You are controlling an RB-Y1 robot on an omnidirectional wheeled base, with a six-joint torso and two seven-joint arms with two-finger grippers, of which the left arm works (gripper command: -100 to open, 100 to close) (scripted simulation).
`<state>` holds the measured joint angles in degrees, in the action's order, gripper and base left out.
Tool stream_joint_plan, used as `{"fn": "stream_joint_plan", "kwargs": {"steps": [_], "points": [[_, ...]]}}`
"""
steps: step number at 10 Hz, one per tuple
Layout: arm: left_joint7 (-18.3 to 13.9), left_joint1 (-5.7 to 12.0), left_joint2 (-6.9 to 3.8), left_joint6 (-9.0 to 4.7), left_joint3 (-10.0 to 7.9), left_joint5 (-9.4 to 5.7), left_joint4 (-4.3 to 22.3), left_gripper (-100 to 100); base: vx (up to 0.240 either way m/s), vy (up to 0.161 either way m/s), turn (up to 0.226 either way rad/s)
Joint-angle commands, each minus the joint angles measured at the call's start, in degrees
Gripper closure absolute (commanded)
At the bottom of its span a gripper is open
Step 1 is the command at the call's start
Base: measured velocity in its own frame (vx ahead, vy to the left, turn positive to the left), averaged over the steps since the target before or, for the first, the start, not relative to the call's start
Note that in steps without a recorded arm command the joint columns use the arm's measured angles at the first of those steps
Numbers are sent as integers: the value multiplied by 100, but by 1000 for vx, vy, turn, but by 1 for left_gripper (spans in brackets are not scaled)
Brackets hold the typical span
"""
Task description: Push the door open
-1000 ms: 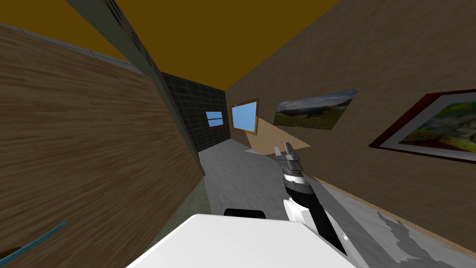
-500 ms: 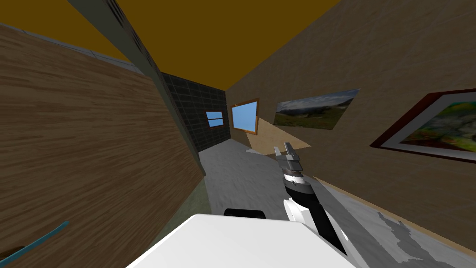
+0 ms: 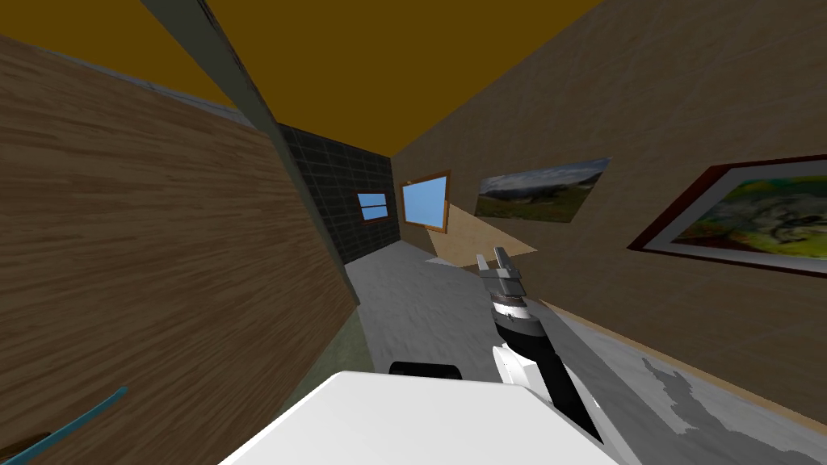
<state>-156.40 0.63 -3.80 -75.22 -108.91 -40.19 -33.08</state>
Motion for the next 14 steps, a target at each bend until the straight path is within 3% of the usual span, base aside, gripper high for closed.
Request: {"fn": "stream_joint_plan", "kwargs": {"steps": [1, 3, 6, 7, 8, 11, 12, 13, 14], "points": [[-227, -10, 107, -196, -53, 41, 174, -100, -61, 129, 98], [-317, -9, 162, -251, -76, 54, 219, -100, -17, 65, 2], [-622, -6, 351, -399, -154, 87, 340, -100, -17, 51, -15], [-622, -6, 351, -399, -154, 87, 340, -100, -18, 49, -32], [-830, -5, 480, -475, -207, 104, 402, -100, -28, 64, -3], [-1099, -3, 648, -553, -275, 121, 466, -100, -29, 48, -27], [-1033, -6, 603, -537, -258, 119, 474, -100, -15, 17, -2], [-1033, -6, 603, -537, -258, 119, 474, 100, 0, 0, 0], [-1033, -6, 603, -537, -258, 119, 474, 100, 6, -7, 1]]}}
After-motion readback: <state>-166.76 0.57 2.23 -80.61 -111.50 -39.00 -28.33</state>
